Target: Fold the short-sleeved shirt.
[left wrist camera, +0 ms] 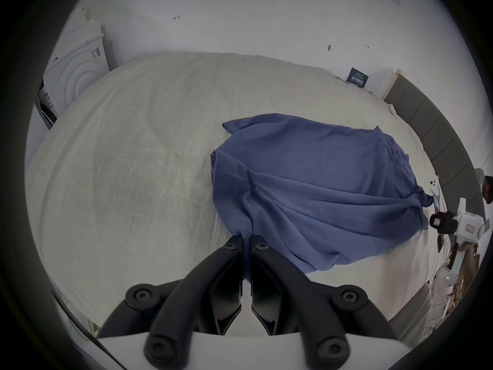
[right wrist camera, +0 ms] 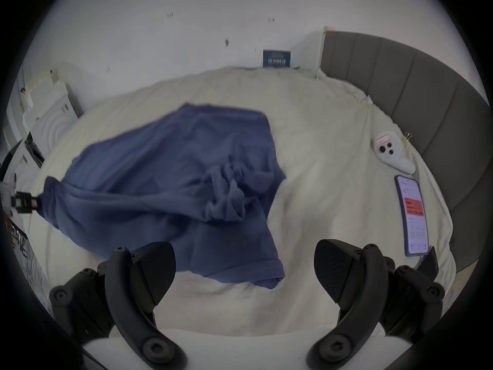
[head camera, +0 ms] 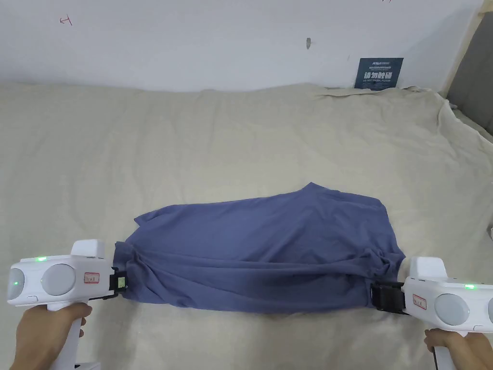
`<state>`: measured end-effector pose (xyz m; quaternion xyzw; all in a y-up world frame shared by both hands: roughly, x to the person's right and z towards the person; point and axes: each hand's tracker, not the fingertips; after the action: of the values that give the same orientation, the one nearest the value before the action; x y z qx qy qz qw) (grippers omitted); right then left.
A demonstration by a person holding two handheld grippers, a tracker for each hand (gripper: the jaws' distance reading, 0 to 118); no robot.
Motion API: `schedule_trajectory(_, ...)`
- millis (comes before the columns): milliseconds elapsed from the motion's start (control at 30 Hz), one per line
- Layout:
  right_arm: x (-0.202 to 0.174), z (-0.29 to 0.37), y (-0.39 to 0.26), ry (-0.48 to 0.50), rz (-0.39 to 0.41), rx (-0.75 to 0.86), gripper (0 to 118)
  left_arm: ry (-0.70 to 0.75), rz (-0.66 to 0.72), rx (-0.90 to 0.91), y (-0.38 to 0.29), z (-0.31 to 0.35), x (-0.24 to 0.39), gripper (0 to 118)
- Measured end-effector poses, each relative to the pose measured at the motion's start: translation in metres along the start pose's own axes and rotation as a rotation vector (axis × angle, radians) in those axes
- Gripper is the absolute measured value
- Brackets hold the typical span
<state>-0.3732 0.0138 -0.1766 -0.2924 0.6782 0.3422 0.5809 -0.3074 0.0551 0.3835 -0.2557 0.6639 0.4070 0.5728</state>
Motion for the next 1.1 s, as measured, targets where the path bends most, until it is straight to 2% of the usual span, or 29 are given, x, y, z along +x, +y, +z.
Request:
schedule_trajectory(67,0.001,-0.009,-0.003,-0.003,-0.007,-0.01,104,-0.001,0.007,-0.003,0.001,-0.004,-0.009,2)
schedule_trajectory(167,0.0,-0.015,-0.008,0.005,-0.042,-0.025,80,-0.001,0.019,-0.006,-0.001,-0.005,-0.009,2)
schedule_trajectory(267,0.007,-0.028,-0.011,0.025,-0.068,-0.048,73,0.0,0.026,-0.011,-0.004,-0.007,-0.01,2)
schedule_trajectory(333,0.006,-0.03,-0.012,0.049,-0.095,-0.048,58,-0.003,0.037,-0.007,-0.005,-0.013,-0.013,2)
schedule_trajectory(367,0.001,-0.025,-0.014,0.057,-0.094,-0.042,43,-0.003,0.039,-0.008,-0.005,-0.014,-0.014,2)
schedule_trajectory(400,-0.002,-0.023,-0.014,0.06,-0.086,-0.036,12,-0.002,0.04,-0.01,-0.006,-0.015,-0.014,2)
schedule_trajectory(500,-0.006,-0.012,-0.012,0.058,-0.06,-0.01,9,0.004,0.038,-0.009,-0.008,-0.012,-0.013,2)
schedule_trajectory(633,0.001,0.021,-0.011,0.071,-0.109,0.046,9,0.009,0.011,-0.005,-0.014,-0.008,-0.02,2)
schedule_trajectory(733,0.009,0.049,-0.011,0.044,-0.084,0.078,9,0.016,0.009,-0.004,-0.017,-0.001,-0.032,2)
schedule_trajectory(933,0.031,0.095,-0.032,0.073,-0.136,0.102,9,-0.006,0.018,0.0,-0.029,0.017,-0.057,2)
schedule_trajectory(1100,0.026,0.119,-0.066,0.088,-0.168,0.096,9,-0.015,0.013,-0.013,-0.063,0.049,-0.048,2)
